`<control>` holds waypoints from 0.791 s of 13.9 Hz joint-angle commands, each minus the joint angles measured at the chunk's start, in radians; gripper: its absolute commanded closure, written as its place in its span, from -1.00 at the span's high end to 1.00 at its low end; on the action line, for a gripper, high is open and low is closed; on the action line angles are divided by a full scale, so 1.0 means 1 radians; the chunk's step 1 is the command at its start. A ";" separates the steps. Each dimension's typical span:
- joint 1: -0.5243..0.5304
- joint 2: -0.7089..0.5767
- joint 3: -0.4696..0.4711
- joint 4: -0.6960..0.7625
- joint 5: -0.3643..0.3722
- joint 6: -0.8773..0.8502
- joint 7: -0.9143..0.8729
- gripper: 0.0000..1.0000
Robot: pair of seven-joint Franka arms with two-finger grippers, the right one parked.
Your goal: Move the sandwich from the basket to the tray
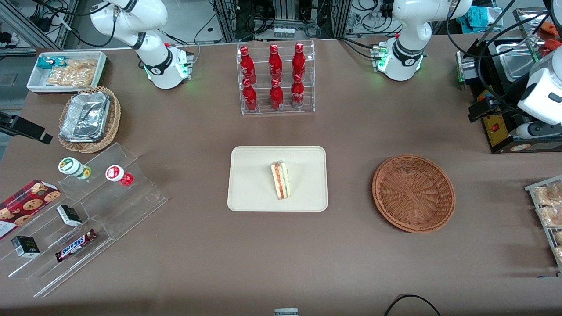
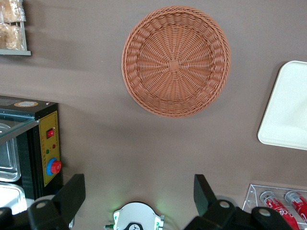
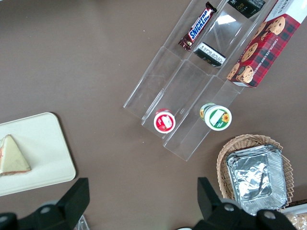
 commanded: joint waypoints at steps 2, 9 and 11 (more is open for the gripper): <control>0.089 0.004 -0.109 0.014 0.013 0.002 -0.021 1.00; 0.064 -0.002 -0.106 0.013 0.011 0.001 -0.044 1.00; 0.066 0.001 -0.106 0.013 0.010 0.001 -0.044 1.00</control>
